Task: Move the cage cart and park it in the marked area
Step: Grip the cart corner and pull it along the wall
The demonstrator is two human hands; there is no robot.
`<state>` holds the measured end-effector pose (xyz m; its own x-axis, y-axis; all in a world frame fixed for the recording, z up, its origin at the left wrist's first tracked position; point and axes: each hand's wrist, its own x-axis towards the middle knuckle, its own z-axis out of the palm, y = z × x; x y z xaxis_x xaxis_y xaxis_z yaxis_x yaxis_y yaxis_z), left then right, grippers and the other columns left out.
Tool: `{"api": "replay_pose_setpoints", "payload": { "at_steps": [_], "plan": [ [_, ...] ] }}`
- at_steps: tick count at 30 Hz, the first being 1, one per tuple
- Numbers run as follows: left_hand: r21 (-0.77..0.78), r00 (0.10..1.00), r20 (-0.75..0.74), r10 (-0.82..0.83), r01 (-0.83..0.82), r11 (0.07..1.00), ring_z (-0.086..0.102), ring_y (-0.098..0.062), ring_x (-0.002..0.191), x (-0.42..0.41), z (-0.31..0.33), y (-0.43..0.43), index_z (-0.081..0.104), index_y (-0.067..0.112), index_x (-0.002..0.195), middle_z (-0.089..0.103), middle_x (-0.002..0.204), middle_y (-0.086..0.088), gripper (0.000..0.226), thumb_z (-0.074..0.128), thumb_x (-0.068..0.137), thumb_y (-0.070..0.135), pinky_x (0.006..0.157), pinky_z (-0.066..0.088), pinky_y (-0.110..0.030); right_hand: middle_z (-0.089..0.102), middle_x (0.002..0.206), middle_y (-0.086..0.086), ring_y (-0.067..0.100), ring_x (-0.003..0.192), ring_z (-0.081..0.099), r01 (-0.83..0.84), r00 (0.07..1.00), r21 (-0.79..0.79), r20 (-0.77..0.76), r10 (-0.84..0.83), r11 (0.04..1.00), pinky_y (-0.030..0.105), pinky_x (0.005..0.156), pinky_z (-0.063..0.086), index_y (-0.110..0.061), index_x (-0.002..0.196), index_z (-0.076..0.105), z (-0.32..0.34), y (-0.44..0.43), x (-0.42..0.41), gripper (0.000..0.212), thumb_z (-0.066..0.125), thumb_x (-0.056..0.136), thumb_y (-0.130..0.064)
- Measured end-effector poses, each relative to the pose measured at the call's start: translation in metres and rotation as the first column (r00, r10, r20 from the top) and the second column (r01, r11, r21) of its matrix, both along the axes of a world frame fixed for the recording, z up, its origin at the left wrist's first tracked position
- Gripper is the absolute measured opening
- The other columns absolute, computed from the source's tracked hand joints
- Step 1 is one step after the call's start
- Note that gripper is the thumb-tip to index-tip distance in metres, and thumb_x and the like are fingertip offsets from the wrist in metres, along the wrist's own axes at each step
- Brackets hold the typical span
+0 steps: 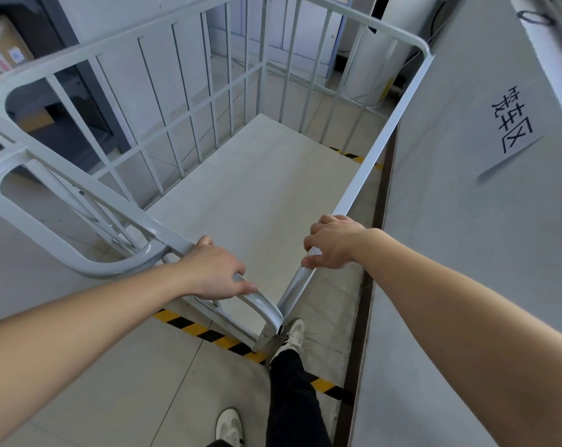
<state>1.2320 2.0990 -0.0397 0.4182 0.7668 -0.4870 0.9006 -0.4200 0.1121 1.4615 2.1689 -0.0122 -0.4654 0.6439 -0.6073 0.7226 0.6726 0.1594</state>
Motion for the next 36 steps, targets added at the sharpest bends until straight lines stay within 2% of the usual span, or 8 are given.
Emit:
{"api": "replay_pose_setpoints", "payload": {
  "at_steps": [5,14,22,36],
  "plan": [
    [0.024,1.0,-0.009,-0.01,0.01,1.0,0.044,-0.008,0.067,0.0,-0.003,-0.006,0.039,0.029,0.062,0.05,0.064,0.008,0.05,0.028,0.09,0.068,0.095,0.028,-0.037,0.047,0.136,0.001,0.024,0.13,0.031,0.017,1.0,0.003,-0.014,-0.017,1.0,0.039,0.109,0.027,-0.029,0.137,0.045,0.0,-0.01,-0.001,0.06,0.032,0.091,-0.065],
    [0.028,0.999,0.036,0.011,-0.012,1.0,0.048,-0.013,0.077,-0.005,-0.004,-0.01,0.041,0.029,0.062,0.052,0.067,0.009,0.049,0.029,0.089,0.068,0.097,0.027,-0.038,0.046,0.139,0.001,0.023,0.132,0.03,0.039,0.999,-0.004,-0.012,-0.039,0.999,0.04,0.109,0.029,-0.029,0.137,0.045,0.004,-0.015,-0.007,0.06,0.034,0.091,-0.065],
    [0.046,0.999,0.046,-0.014,0.012,0.999,0.048,-0.012,0.074,-0.006,-0.004,-0.011,0.043,0.028,0.063,0.052,0.066,0.009,0.05,0.028,0.089,0.068,0.095,0.027,-0.038,0.046,0.138,0.001,0.023,0.132,0.029,0.049,0.999,-0.011,-0.003,-0.049,0.999,0.04,0.109,0.028,-0.03,0.136,0.046,0.004,-0.013,-0.009,0.059,0.035,0.09,-0.065],
    [0.015,1.0,0.018,-0.025,0.025,1.0,0.05,-0.015,0.082,-0.006,-0.003,-0.011,0.048,0.028,0.072,0.05,0.067,0.011,0.048,0.026,0.091,0.067,0.095,0.027,-0.038,0.049,0.133,-0.002,0.021,0.13,0.03,0.05,0.998,-0.019,-0.041,-0.05,0.999,0.038,0.107,0.026,-0.032,0.13,0.051,-0.003,-0.007,-0.003,0.058,0.037,0.087,-0.069]
  ]
}}
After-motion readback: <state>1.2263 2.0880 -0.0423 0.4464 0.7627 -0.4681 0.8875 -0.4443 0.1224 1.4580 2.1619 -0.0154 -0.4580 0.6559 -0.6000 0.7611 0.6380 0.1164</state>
